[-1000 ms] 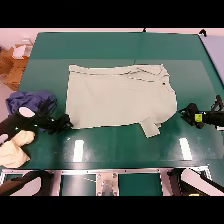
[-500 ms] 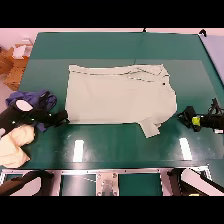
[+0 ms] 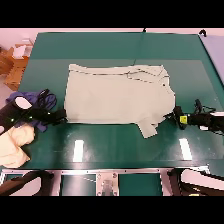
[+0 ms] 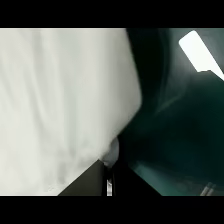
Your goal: Fold the shirts.
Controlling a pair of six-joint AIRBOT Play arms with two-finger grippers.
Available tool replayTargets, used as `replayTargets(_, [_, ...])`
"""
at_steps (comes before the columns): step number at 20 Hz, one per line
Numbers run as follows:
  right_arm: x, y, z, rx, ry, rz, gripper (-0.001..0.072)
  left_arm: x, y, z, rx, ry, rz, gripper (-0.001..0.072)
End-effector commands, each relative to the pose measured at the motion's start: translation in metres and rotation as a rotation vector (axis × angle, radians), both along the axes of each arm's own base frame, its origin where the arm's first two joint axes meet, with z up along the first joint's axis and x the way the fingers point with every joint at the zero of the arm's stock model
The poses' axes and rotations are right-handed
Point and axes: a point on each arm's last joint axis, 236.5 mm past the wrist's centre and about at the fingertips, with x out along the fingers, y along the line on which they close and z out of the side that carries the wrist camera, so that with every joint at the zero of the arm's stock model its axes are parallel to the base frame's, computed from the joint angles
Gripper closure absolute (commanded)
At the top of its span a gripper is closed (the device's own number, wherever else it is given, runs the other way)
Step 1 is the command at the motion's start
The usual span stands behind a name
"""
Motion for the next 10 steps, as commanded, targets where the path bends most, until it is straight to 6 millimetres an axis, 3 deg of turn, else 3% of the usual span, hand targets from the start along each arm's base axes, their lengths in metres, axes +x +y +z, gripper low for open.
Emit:
replayTargets(1, [0.016, 0.009, 0.025, 0.025, -0.062, 0.073, 0.0696, 0.012, -0.001, 0.016, -0.003, -0.032, -0.014, 0.0687])
replayTargets(3, [0.047, -0.002, 0.088, -0.026, -0.208, 0.097, 0.0697, 0.038, -0.001, 0.071, 0.004, -0.165, -0.05, 0.0687])
replayTargets(5, [0.079, -0.015, 0.185, -0.124, -0.411, 0.111, 0.0696, 0.07, 0.002, 0.168, 0.037, -0.418, -0.058, 0.0688])
replayTargets(7, [0.093, -0.019, 0.3, -0.236, -0.628, 0.125, 0.0696, 0.078, 0.006, 0.296, 0.079, -0.726, -0.049, 0.0687])
replayTargets(8, [0.092, -0.017, 0.359, -0.3, -0.741, 0.135, 0.0696, 0.069, 0.006, 0.368, 0.099, -0.897, -0.044, 0.0687])
replayTargets(10, [0.076, -0.008, 0.465, -0.433, -0.956, 0.144, 0.0696, 0.028, 0.004, 0.492, 0.134, -1.193, -0.043, 0.0687])
